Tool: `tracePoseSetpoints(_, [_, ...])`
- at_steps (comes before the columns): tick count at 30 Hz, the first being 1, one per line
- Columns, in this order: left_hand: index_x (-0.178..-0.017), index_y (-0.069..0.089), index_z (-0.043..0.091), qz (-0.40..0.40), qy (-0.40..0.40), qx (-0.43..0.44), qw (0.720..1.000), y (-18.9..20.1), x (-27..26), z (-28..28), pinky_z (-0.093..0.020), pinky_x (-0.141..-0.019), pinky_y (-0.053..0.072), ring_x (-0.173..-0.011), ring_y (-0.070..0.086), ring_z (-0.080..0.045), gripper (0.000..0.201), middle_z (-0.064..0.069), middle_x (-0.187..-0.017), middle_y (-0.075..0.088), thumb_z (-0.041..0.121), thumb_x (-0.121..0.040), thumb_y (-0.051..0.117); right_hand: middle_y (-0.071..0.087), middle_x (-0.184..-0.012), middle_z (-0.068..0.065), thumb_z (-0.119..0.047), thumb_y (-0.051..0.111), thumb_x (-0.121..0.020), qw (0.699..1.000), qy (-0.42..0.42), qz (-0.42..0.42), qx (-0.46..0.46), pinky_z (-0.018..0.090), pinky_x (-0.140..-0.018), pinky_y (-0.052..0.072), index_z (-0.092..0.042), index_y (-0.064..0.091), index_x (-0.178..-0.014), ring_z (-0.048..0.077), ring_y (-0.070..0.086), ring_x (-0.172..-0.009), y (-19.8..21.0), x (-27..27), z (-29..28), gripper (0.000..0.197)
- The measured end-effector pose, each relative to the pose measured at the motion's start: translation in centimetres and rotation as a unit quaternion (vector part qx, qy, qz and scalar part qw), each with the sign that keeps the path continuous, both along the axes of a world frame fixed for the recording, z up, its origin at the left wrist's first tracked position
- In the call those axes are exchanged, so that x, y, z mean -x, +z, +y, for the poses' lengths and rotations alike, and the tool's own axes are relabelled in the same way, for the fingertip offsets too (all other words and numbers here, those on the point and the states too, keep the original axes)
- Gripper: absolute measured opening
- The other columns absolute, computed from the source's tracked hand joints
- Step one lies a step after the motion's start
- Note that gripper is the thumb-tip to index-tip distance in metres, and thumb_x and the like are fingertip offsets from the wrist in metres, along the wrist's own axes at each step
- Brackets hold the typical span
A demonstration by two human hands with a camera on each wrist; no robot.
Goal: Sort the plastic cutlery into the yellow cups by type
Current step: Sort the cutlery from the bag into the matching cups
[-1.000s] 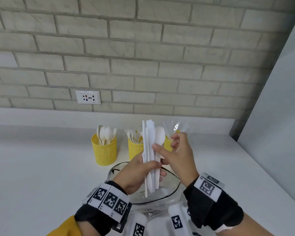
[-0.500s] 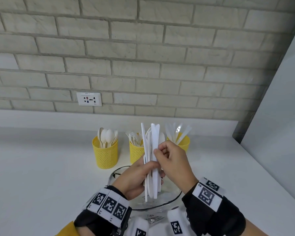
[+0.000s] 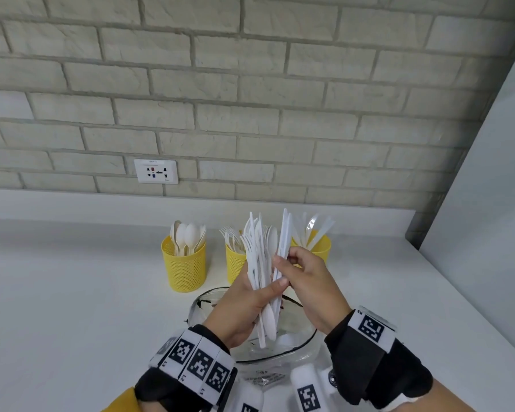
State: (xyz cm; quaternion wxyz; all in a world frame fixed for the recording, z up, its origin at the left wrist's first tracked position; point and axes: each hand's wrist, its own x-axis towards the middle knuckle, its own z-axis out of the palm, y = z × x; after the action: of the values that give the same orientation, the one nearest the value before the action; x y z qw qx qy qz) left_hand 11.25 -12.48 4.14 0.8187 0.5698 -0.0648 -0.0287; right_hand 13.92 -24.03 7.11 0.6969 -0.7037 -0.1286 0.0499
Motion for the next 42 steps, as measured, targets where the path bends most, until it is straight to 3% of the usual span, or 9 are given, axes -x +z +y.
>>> tracePoseSetpoints(3, [-0.129, 0.046, 0.018, -0.012, 0.009, 0.013, 1.000, -0.1, 0.2, -0.1, -0.019, -0.082, 0.052, -0.110, 0.063, -0.015, 0.056, -0.008, -0.120, 0.066, 0.009, -0.078, 0.067, 0.067, -0.087, 0.017, -0.011, 0.052, -0.092, 1.000, 0.004, 0.015, -0.007, 0.028, -0.075, 0.055, 0.006, 0.063, -0.096, 0.023, 0.066, -0.081, 0.4, 0.0, -0.5, 0.021])
tracePoseSetpoints(10, [-0.129, 0.048, 0.003, -0.001, -0.015, 0.052, 0.999, 0.0, 0.6, -0.2, -0.017, -0.058, 0.051, -0.066, 0.067, -0.008, 0.044, -0.002, -0.086, 0.071, -0.002, -0.085, 0.056, 0.071, -0.074, 0.009, -0.010, 0.044, -0.096, 0.994, 0.017, 0.087, -0.057, 0.036, -0.063, 0.057, 0.000, 0.066, -0.092, 0.020, 0.067, -0.066, 0.7, 0.5, -0.9, 0.024])
tracePoseSetpoints(14, [-0.132, 0.044, 0.007, 0.007, -0.023, 0.043, 0.999, 0.0, 0.9, -0.5, -0.019, -0.058, 0.052, -0.069, 0.068, -0.010, 0.056, -0.001, -0.085, 0.071, 0.002, -0.080, 0.061, 0.070, -0.098, 0.020, -0.014, 0.042, -0.098, 0.996, 0.014, 0.072, -0.060, 0.041, -0.077, 0.057, 0.000, 0.065, -0.102, 0.030, 0.069, -0.088, 0.4, 0.8, -0.3, 0.027])
tracePoseSetpoints(18, [-0.135, 0.043, 0.015, 0.012, -0.025, 0.035, 0.999, 0.0, 1.0, -0.5, -0.023, -0.074, 0.054, -0.100, 0.067, -0.016, 0.065, -0.009, -0.115, 0.067, 0.013, -0.075, 0.070, 0.071, -0.103, 0.016, -0.017, 0.053, -0.093, 0.999, 0.030, 0.024, -0.036, 0.039, -0.086, 0.055, -0.004, 0.063, -0.108, 0.026, 0.069, -0.096, 0.4, 1.1, -0.2, 0.022])
tracePoseSetpoints(23, [-0.120, 0.057, 0.014, 0.038, -0.039, 0.014, 0.998, 0.5, 1.5, -0.6, -0.024, -0.060, 0.051, -0.066, 0.063, -0.011, 0.041, 0.002, -0.080, 0.068, 0.035, -0.085, 0.055, 0.057, -0.067, 0.008, -0.019, 0.045, -0.097, 0.999, -0.009, 0.017, -0.025, 0.034, -0.060, 0.053, -0.005, 0.049, -0.089, 0.020, 0.059, -0.061, 1.5, 0.6, -0.6, 0.016])
tracePoseSetpoints(27, [-0.091, 0.058, 0.006, 0.064, -0.026, 0.030, 0.997, 0.9, 1.7, -0.6, -0.024, -0.053, 0.047, -0.053, 0.053, -0.012, 0.024, -0.004, -0.065, 0.056, 0.029, -0.090, 0.050, 0.046, -0.053, -0.003, -0.014, 0.055, -0.091, 0.999, -0.021, -0.040, 0.008, 0.023, -0.040, 0.037, -0.012, 0.048, -0.088, 0.011, 0.044, -0.038, 2.3, 0.7, -0.4, 0.009])
tracePoseSetpoints(34, [-0.111, 0.055, 0.005, 0.072, -0.033, 0.028, 0.996, 1.3, 2.1, -0.6, -0.030, -0.055, 0.052, -0.060, 0.059, -0.018, 0.022, -0.005, -0.070, 0.065, 0.013, -0.097, 0.039, 0.061, -0.066, 0.004, -0.014, 0.069, -0.078, 0.990, -0.030, -0.070, 0.122, 0.032, -0.060, 0.049, -0.009, 0.063, -0.084, 0.020, 0.061, -0.061, 0.8, 0.5, -0.3, 0.010])
tracePoseSetpoints(39, [-0.109, 0.055, 0.010, 0.083, -0.020, 0.007, 0.996, 1.2, 2.3, -0.8, -0.031, -0.054, 0.052, -0.063, 0.057, -0.019, 0.018, -0.006, -0.070, 0.060, 0.011, -0.096, 0.043, 0.043, -0.051, -0.002, -0.007, 0.054, -0.083, 0.984, -0.033, -0.053, 0.167, 0.026, -0.051, 0.036, -0.014, 0.046, -0.056, 0.016, 0.041, -0.048, 1.0, 0.3, -0.7, 0.029])
tracePoseSetpoints(42, [-0.114, 0.058, 0.009, 0.084, -0.006, 0.012, 0.996, 1.2, 2.1, -0.7, -0.028, -0.050, 0.051, -0.064, 0.060, -0.018, 0.023, -0.010, -0.079, 0.063, 0.012, -0.095, 0.046, 0.038, -0.053, 0.003, -0.009, 0.048, -0.090, 0.996, 0.008, 0.031, 0.080, 0.021, -0.040, 0.033, -0.009, 0.044, -0.068, 0.013, 0.040, -0.038, 1.1, 0.6, -0.7, 0.022])
